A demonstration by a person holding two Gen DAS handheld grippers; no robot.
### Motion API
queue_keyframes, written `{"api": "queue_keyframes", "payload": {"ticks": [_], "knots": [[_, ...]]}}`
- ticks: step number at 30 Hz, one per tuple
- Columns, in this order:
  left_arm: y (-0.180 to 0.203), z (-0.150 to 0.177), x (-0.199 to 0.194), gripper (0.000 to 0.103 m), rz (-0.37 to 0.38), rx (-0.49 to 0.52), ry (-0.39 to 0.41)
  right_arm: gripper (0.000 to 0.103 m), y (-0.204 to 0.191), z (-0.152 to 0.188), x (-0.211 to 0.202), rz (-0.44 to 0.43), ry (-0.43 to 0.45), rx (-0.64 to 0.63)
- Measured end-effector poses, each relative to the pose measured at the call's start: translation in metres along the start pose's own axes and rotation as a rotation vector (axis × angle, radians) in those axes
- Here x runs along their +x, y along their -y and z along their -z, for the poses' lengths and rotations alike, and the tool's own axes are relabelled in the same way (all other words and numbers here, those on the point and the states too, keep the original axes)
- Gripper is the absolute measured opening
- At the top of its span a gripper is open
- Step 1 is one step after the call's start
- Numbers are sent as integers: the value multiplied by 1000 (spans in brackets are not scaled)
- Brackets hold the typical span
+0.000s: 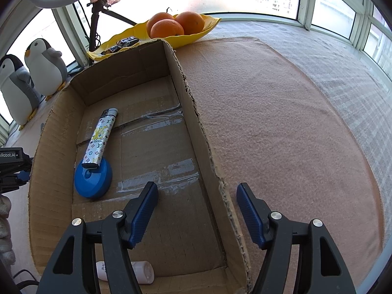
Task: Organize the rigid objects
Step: 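Close the left gripper on the metal spoon handle and lift it, then carry the spoon into the box and open the left gripper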
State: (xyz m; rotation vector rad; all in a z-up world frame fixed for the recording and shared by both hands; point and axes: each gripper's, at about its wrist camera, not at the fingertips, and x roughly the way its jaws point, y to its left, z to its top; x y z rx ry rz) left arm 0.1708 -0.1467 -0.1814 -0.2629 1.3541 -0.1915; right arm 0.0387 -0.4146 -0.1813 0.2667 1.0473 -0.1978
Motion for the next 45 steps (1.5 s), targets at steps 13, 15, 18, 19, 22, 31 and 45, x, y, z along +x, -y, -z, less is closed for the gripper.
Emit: {"api": "queue_keyframes", "payload": {"ticks": [13, 15, 18, 19, 22, 31, 45], "knots": [[-16, 9, -5, 12, 35, 61, -5, 63, 1, 0, -1, -3, 1, 7], [-17, 15, -8, 11, 34, 100, -5, 63, 1, 0, -1, -6, -1, 9], [-20, 25, -12, 11, 37, 155, -6, 64, 0, 0, -1, -8, 0, 10], [-21, 27, -13, 11, 38, 169, -8, 64, 0, 0, -1, -8, 0, 10], [-24, 37, -18, 10, 18, 210, 0, 64, 1, 1, -1, -7, 1, 12], [-5, 57, -23, 5, -44, 327, 52, 65, 0, 1, 0, -3, -3, 6], [-41, 58, -31, 4, 76, 258, -14, 65, 2, 2, 0, 3, 0, 4]]}}
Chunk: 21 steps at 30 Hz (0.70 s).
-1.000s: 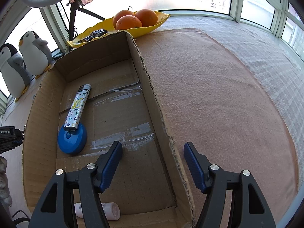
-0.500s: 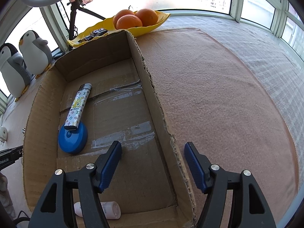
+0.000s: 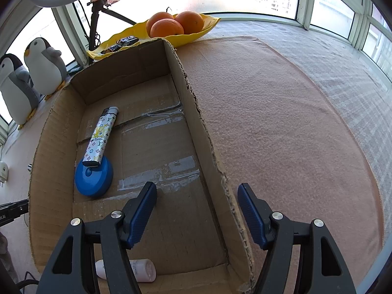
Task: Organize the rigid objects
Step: 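Carry the spoon into the box and open the left gripper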
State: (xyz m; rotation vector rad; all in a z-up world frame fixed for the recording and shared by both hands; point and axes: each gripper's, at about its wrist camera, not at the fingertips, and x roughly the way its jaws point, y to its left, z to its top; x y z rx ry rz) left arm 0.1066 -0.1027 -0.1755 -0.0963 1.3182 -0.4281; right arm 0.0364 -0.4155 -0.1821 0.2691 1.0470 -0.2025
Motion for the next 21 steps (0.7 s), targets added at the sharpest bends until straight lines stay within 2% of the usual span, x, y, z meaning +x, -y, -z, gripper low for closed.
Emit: {"api": "queue_keyframes", "payload": {"ticks": [4, 12, 21], "knots": [[0, 3, -9, 3, -15, 4, 18, 66, 1, 0, 0, 0, 1, 1], [24, 0, -23, 3, -45, 82, 60, 66, 1, 0, 0, -2, 1, 1], [75, -23, -39, 3, -50, 212, 118, 66, 2, 1, 0, -1, 1, 0]]}}
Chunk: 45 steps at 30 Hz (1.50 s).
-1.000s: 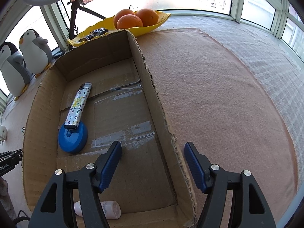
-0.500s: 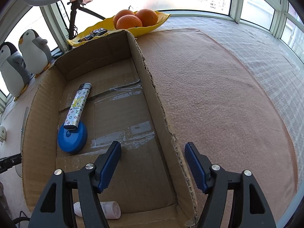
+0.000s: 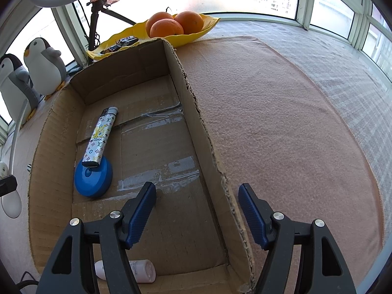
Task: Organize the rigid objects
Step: 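Carry the spoon into the box and open the left gripper, then move the left tool to the black cylinder and grasp it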
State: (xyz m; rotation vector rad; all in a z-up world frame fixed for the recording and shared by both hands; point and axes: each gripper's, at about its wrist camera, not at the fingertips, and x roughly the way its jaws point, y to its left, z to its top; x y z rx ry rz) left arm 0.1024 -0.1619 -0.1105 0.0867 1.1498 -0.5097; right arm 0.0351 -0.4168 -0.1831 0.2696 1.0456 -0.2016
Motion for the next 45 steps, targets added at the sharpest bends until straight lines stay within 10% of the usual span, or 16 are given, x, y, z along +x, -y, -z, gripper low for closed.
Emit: {"api": "queue_keyframes", "payload": {"ticks": [31, 36, 45], "knots": [[95, -44, 34, 3, 90, 140, -57, 67, 0, 0, 0, 2, 0, 0], [96, -45, 29, 53, 79, 134, -34, 67, 0, 0, 1, 1, 0, -1], [97, -46, 23, 54, 62, 142, -8, 70, 1, 1, 1, 2, -2, -4]]}}
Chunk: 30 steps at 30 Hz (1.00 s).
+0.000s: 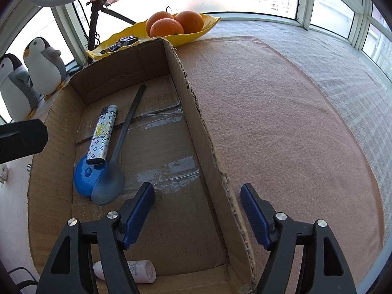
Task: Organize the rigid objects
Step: 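Move the left tool to the black cylinder and grasp it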
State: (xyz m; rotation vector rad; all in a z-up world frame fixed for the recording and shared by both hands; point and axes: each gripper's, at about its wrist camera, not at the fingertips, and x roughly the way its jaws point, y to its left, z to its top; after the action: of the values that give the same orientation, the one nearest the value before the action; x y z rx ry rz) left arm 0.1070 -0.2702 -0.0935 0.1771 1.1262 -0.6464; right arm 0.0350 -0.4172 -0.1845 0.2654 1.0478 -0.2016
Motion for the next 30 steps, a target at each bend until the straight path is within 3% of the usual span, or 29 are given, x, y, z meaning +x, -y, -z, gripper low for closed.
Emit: {"api": "queue_keyframes", "payload": {"ticks": [10, 12, 18, 23, 30], "knots": [[-8, 4, -6, 55, -10, -18, 21, 71, 0, 0, 0, 0, -1, 0], [-16, 7, -10, 62, -22, -24, 36, 71, 0, 0, 0, 0, -1, 0], [-59, 25, -24, 65, -109, -75, 83, 72, 0, 1, 0, 2, -1, 0], [-95, 46, -25, 68, -237, -69, 104, 73, -1, 2, 1, 4, -2, -1], [-138, 72, -14, 69, -261, -156, 79, 74, 0, 3, 2, 5, -4, -1]]}}
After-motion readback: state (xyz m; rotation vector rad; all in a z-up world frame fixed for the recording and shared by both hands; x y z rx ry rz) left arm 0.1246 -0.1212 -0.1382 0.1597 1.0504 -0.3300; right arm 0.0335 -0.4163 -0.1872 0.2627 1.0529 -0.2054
